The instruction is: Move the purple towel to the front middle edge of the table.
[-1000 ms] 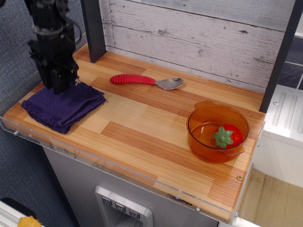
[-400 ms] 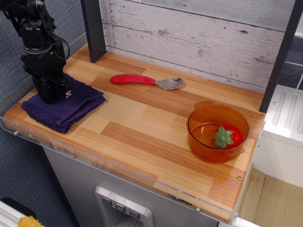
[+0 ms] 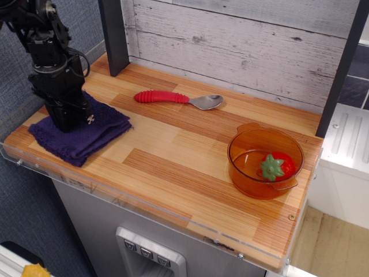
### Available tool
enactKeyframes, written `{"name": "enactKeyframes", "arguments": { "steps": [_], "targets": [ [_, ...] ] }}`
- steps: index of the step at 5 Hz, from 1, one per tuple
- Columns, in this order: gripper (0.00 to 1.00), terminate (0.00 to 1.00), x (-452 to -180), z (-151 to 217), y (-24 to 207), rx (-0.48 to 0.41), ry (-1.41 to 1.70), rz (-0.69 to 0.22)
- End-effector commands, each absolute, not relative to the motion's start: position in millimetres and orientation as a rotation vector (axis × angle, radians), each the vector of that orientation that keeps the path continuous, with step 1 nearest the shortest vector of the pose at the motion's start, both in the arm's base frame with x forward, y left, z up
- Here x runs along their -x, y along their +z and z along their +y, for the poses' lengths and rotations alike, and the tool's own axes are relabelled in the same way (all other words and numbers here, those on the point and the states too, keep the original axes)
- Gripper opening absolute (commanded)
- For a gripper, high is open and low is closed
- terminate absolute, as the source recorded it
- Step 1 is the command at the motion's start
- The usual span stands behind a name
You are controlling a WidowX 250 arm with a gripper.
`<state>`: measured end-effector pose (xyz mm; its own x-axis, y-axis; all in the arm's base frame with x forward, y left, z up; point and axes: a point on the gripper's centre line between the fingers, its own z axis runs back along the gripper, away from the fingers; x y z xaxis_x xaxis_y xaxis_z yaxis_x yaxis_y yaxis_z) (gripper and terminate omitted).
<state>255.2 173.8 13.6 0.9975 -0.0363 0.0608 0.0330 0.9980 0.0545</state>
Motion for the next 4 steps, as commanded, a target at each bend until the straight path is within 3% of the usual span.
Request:
{"name": "enactKeyframes", "arguments": {
  "steps": [1, 4],
  "targets": [
    [0.00, 0.00, -255, 141, 25, 0.022, -0.038, -0.070],
    [0.00, 0.00, -255, 81, 17, 0.062, -0.078, -0.027]
  ]
}}
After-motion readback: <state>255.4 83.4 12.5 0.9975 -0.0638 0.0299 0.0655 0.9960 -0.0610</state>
